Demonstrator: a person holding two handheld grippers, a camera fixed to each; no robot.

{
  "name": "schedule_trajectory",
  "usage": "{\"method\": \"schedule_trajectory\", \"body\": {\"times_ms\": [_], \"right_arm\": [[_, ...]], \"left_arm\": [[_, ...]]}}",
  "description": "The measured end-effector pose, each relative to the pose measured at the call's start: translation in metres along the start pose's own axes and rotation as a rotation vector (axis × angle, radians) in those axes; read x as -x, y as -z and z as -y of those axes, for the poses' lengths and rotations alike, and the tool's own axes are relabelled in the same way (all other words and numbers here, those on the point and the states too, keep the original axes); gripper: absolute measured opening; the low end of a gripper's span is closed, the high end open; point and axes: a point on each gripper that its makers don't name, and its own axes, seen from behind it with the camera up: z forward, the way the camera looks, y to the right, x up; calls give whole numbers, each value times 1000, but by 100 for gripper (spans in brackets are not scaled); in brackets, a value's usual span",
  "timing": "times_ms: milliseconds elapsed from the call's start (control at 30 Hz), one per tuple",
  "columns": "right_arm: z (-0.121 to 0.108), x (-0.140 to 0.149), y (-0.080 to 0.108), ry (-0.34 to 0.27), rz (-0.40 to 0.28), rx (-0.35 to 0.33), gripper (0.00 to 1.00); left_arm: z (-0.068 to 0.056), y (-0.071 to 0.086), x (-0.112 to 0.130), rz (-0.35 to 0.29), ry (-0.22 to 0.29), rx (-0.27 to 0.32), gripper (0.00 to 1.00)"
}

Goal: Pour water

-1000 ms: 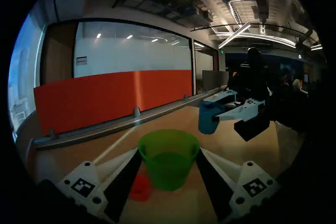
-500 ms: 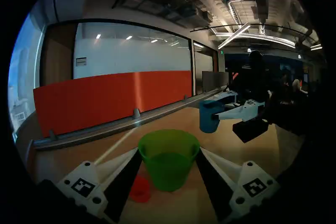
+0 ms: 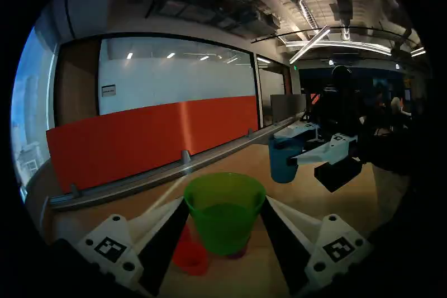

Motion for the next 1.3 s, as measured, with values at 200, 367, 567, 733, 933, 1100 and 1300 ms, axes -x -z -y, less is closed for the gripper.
{"method": "schedule_trajectory", "body": {"times_ms": [200, 367, 567, 733, 933, 1100, 1300], "right_arm": [[9, 2, -4, -2, 1, -23, 91], [18, 6, -8, 1, 6, -45, 91], [32, 10, -14, -6, 12, -79, 91], [41, 14, -19, -7, 16, -104, 91], [52, 16, -24, -9, 21, -131, 91], [59, 18, -27, -9, 22, -149, 91], [67, 17, -30, -13, 21, -170, 91]], "left_arm": [[5, -3, -9, -5, -46, -17, 86], [7, -6, -17, -7, -91, -30, 86], [10, -12, -28, -9, -153, -54, 86], [11, -17, -40, -15, -202, -64, 86], [9, -20, -54, -25, -260, -65, 86], [7, -23, -59, -21, -302, -68, 86], [8, -25, -65, -24, -334, -71, 86]]}}
